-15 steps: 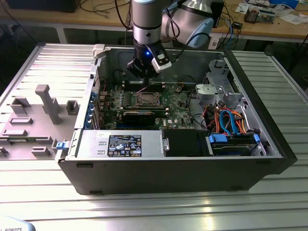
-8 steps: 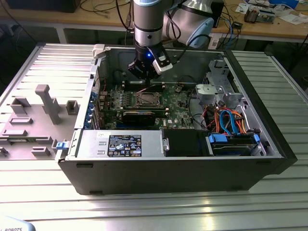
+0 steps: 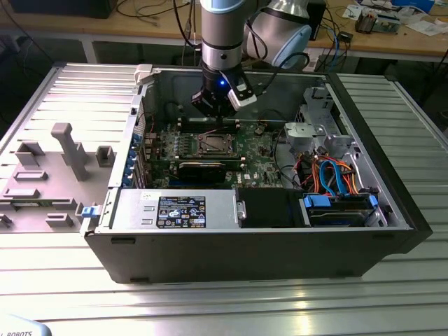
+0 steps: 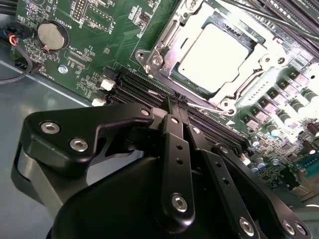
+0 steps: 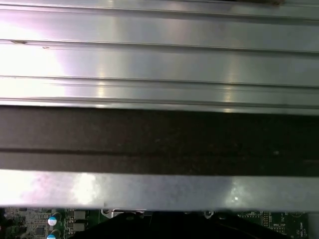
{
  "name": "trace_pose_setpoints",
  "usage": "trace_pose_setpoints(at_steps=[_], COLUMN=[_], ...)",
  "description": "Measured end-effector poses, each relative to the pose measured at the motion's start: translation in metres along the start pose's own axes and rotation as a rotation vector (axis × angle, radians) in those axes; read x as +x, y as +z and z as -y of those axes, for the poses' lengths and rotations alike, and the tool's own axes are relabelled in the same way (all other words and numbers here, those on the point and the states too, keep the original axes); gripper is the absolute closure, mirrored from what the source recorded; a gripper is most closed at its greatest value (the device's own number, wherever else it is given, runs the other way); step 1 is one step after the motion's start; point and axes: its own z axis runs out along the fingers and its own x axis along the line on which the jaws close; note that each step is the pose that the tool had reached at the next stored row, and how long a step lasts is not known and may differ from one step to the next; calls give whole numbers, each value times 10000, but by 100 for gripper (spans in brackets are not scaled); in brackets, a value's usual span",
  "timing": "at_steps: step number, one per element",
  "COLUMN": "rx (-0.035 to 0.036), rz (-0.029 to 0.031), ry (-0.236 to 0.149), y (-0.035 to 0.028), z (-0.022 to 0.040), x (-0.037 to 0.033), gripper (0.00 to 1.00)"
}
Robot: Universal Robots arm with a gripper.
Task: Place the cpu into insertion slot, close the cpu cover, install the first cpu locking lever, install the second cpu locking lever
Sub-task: 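Install the first cpu locking lever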
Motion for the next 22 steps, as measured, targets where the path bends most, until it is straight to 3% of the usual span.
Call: trace_pose_setpoints(at_steps=[7, 16, 22], rx=[0, 4, 3], rz=[1, 0, 1], ry=[1, 0, 1], y=[57, 151, 140], z=[6, 14, 13], x=[-63, -93, -97], gripper=[89, 89, 89])
